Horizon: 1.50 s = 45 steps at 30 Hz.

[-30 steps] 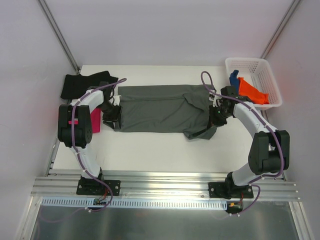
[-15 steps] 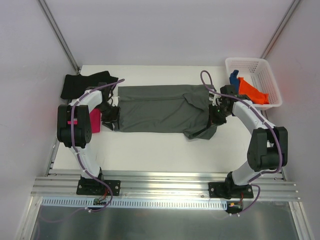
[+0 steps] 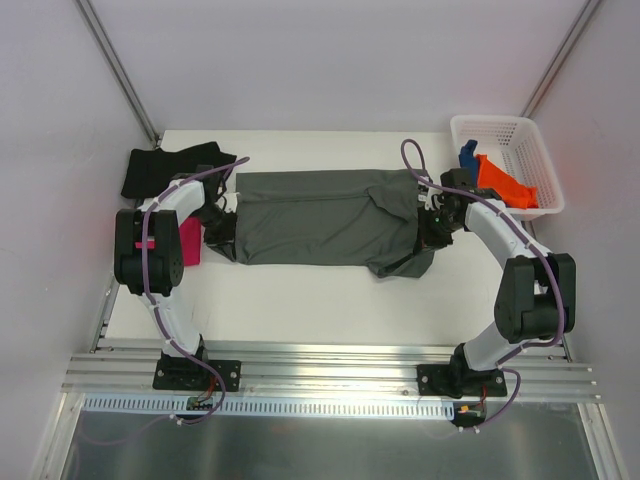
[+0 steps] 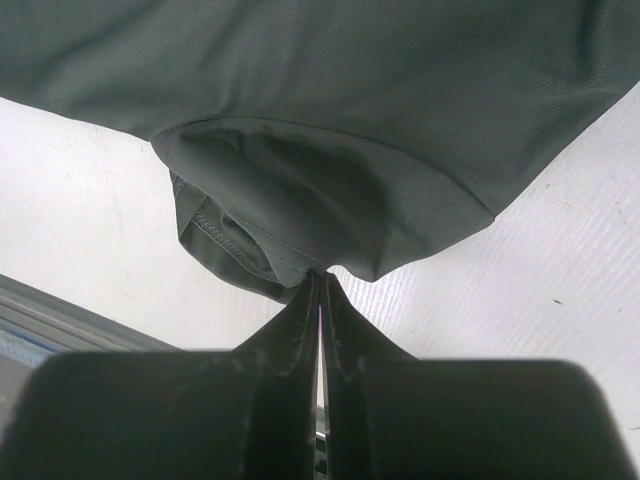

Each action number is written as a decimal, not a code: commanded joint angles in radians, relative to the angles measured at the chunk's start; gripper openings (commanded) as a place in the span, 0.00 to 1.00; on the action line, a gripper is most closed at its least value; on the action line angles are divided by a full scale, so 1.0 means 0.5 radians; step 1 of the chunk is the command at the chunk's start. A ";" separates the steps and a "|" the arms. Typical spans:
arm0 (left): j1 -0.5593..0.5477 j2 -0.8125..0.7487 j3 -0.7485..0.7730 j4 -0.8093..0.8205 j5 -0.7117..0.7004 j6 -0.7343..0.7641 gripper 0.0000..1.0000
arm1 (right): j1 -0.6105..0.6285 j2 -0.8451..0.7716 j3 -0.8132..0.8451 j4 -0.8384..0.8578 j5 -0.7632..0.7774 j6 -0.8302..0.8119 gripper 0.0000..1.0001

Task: Fold and stack the t-shirts
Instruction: Grap the side of the flattened tshirt closest away from the robot with both arms, then fold the other side of the tshirt into a rectangle

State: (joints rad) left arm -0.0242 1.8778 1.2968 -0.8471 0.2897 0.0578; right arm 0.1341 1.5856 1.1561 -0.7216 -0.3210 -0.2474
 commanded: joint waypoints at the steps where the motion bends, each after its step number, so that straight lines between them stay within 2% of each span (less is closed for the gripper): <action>1: 0.018 -0.007 0.014 -0.061 0.083 -0.011 0.05 | -0.010 -0.017 0.041 0.020 0.013 0.001 0.01; 3: 0.018 -0.016 0.014 -0.058 0.101 -0.005 0.00 | -0.010 -0.017 0.038 0.026 0.016 0.001 0.01; 13: 0.024 -0.123 0.060 -0.079 0.154 0.059 0.00 | -0.041 -0.063 0.115 0.001 -0.002 0.001 0.01; 22: 0.027 -0.142 0.378 -0.134 0.123 0.102 0.00 | -0.081 -0.057 0.299 -0.033 -0.005 -0.011 0.00; 31: 0.024 0.003 0.726 -0.171 0.080 0.115 0.00 | -0.115 0.035 0.516 -0.026 0.016 -0.042 0.00; 45: 0.036 0.220 0.965 -0.177 0.043 0.115 0.00 | -0.173 0.403 1.035 -0.048 0.108 -0.119 0.01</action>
State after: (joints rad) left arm -0.0177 1.9736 1.7214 -0.9123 0.3279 0.0971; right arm 0.0544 1.7611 1.5879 -0.7422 -0.2874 -0.2794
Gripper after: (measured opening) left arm 0.005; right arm 0.009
